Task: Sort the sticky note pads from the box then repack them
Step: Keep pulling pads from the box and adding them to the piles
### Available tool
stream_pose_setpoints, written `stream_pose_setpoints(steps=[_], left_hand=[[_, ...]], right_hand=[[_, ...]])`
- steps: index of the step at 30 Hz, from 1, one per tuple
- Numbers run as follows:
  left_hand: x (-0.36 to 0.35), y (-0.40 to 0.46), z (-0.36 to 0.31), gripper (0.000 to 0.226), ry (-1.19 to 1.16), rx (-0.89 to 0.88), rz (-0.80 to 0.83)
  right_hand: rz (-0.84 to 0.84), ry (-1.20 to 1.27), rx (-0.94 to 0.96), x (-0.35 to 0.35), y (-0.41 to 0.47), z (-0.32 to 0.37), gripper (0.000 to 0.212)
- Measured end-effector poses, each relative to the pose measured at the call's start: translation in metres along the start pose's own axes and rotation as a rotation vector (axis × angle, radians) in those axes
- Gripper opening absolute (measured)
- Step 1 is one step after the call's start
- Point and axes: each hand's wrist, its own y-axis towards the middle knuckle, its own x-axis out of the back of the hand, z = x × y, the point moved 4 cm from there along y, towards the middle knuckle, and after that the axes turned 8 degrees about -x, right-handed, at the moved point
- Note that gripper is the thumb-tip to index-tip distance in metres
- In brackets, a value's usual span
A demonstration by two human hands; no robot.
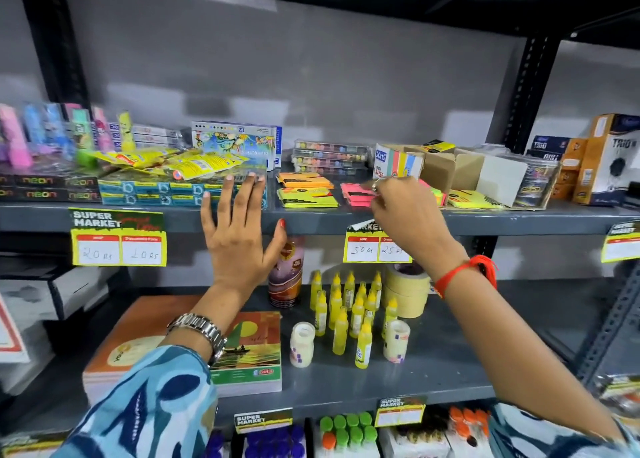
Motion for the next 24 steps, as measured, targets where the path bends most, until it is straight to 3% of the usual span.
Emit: stream_pose_setpoints(steps=[5,7,11,18,21,24], left_hand=[[-0.001,0.000,0.000,0.061,0.002,0.002,-0.002],[-0.001,0.001,-0.001,0.061,-0.003,0.016,-0.003],[-0.001,0.001,-0.002,0.061,-0.018,0.042,-0.009],[0.000,0.001,-0.002,0.061,-0.009,0.032,0.009],[0.001,0.001,-0.001,0.061,-0.006,0.031,0.027],[0.001,0.001,-0.001,0.062,-0.006,0.029,0.035]], right_hand=[[-0.325,0.150,-0.274,0.036,-0.004,-0.060,0.019],[-0.269,0.117,-0.399,0.035,-0.001,-0.093,0.021],[0.039,0.041,-0.529,0.010,0.003,-0.135,0.041],[0.272,-0.057,-0.540,-0.001,0.020,-0.147,0.059],[0.244,-0.012,-0.551,0.003,0.024,-0.144,0.060],[0.054,0.079,-0.664,0.020,0.015,-0.142,0.058]])
